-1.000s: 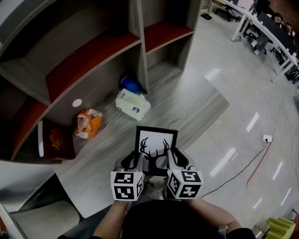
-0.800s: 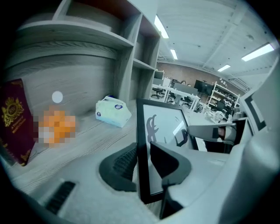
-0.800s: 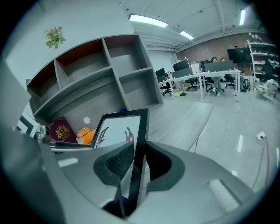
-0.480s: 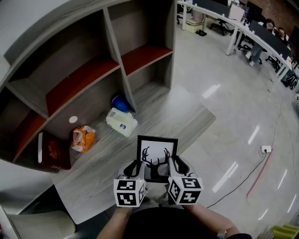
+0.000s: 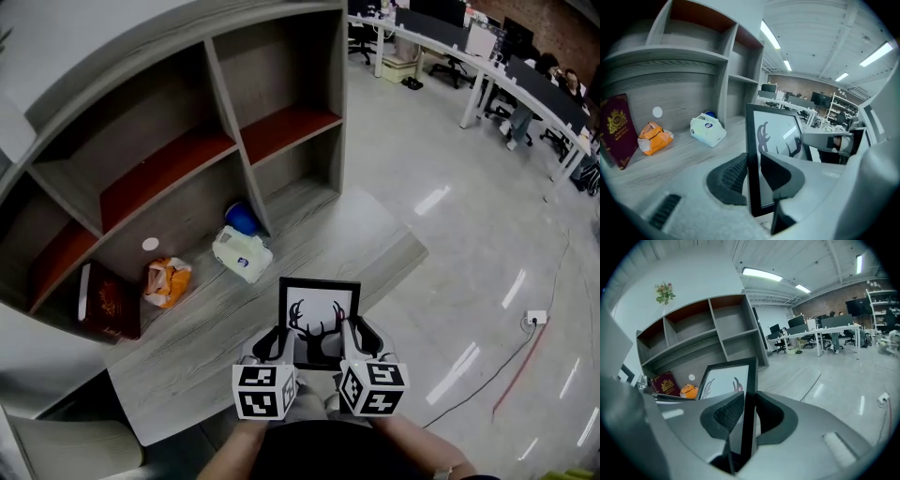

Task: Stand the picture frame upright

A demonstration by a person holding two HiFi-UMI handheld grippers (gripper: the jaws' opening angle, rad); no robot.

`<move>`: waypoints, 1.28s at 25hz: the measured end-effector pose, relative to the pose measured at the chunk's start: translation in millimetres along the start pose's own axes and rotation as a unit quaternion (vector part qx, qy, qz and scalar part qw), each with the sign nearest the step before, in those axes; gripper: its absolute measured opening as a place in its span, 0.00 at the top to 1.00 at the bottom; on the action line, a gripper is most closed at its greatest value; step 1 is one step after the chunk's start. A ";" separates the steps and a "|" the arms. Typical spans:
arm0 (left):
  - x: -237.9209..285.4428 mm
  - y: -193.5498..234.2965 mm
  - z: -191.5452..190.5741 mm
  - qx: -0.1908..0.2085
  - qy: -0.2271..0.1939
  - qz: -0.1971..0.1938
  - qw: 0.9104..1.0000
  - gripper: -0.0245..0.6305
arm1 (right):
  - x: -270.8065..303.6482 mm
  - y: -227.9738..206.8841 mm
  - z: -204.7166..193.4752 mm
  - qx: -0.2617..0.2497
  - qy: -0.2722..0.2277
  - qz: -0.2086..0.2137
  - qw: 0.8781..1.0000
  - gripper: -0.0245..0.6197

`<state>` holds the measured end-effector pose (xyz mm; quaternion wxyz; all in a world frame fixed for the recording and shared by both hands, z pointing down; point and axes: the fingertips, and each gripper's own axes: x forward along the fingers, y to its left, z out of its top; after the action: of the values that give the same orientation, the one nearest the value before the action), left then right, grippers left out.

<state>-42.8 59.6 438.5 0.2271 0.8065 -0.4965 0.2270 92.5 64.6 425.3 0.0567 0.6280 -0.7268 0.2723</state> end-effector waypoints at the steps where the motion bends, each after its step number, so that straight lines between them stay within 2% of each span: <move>1: 0.1 -0.3 1.1 -0.001 -0.001 0.001 1.000 0.83 | 0.7 -0.4 1.6 0.000 -0.002 0.001 1.000 0.85; 5: 3.5 2.4 7.8 -0.005 -0.003 0.003 1.000 0.84 | 8.4 -0.6 8.7 0.001 -0.007 0.002 1.000 0.85; 16: 48.9 -1.5 41.6 -0.004 -0.008 -0.023 1.000 0.85 | 42.3 -27.4 41.2 -0.004 -0.015 -0.021 1.000 0.85; 32: 89.3 40.5 68.3 -0.038 -0.010 -0.018 0.999 0.86 | 109.5 -15.6 66.4 -0.035 0.005 -0.011 0.999 0.85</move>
<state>-33.7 -59.5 442.8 0.2563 0.8083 -0.4925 0.1959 102.1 -64.0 420.7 0.0856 0.6323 -0.7286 0.2490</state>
